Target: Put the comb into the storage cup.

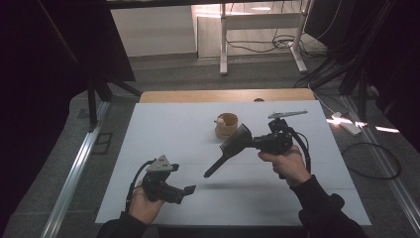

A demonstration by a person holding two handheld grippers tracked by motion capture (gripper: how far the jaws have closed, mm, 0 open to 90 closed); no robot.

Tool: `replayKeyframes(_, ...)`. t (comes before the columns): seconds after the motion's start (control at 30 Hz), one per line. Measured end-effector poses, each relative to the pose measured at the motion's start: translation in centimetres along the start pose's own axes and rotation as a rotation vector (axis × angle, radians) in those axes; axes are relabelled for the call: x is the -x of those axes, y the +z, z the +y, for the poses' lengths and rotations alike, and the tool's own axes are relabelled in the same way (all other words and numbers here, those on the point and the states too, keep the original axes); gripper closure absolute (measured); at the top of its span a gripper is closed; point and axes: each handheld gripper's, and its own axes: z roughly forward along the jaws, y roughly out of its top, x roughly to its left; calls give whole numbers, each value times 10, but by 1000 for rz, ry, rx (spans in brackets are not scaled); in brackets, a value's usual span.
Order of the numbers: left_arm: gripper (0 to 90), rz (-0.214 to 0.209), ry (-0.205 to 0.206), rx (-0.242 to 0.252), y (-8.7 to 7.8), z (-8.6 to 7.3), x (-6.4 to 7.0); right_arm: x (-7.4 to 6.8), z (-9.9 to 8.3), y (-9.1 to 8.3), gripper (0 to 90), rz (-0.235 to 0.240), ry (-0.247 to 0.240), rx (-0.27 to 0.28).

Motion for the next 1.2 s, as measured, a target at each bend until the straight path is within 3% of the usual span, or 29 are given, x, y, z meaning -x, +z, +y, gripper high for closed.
replayKeyframes(0.23, 20, 4, -10, 25, -9, -7, -4, 2, 2, -3, 843, -15, -7, 13)
replayKeyframes(0.7, 21, 15, -83, 42, -28, -24, -14, 8, 8, -10, 843, -47, 6, 45)
replayKeyframes(1.2, 1, 70, -125, 62, -45, -39, -21, 15, 16, -18, 843, -77, 18, 87)
